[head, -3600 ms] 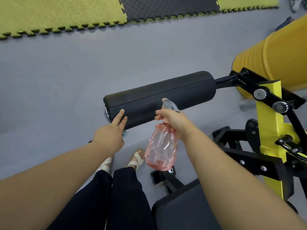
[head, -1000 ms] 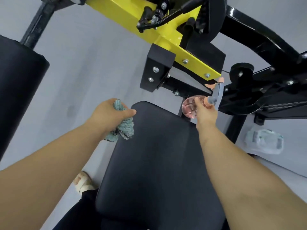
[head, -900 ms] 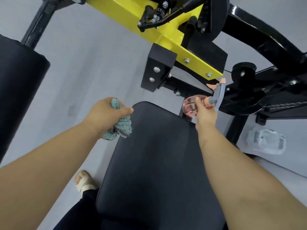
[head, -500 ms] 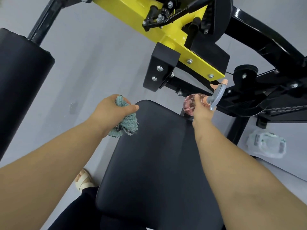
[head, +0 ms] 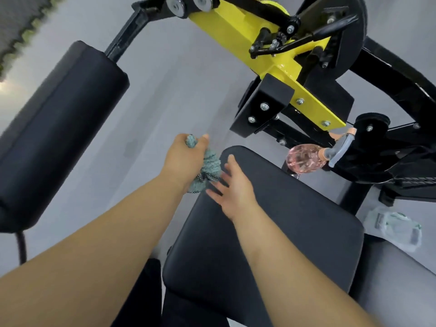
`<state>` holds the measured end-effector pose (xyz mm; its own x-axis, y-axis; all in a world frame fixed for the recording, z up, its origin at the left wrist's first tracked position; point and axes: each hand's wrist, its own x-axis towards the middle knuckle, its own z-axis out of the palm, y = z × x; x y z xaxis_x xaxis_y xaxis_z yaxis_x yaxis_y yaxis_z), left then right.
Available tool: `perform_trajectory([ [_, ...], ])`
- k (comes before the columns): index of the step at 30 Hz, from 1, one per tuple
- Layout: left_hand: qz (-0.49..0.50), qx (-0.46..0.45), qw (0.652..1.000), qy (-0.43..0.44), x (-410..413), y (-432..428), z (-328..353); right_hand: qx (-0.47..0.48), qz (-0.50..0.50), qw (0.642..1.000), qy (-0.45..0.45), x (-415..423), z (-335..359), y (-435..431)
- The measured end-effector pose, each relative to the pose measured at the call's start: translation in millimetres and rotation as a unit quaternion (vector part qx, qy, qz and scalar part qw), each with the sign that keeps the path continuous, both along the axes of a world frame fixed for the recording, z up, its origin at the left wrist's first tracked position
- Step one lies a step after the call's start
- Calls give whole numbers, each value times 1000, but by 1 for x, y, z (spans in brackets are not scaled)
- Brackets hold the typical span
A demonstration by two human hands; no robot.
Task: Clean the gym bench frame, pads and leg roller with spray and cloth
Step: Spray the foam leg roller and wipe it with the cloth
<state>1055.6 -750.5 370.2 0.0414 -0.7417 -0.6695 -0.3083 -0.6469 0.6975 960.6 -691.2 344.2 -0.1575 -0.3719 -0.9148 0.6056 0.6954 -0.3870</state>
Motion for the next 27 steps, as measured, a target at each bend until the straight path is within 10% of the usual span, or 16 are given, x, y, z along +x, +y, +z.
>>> perform_trajectory([
  [3, 19, 3, 999, -33, 41, -3, 3, -93, 135, 980, -117, 45, 10, -17],
  [9, 93, -5, 995, -34, 151, 5, 8, -128, 295, 947, -11, 115, 21, -39],
  [22, 338, -33, 929, 148, 384, 46, 7, -243, 353, 895, 122, 317, 35, -65],
  [27, 412, -67, 897, 146, 429, 48, 13, -284, 552, 767, 161, 344, 36, -82],
])
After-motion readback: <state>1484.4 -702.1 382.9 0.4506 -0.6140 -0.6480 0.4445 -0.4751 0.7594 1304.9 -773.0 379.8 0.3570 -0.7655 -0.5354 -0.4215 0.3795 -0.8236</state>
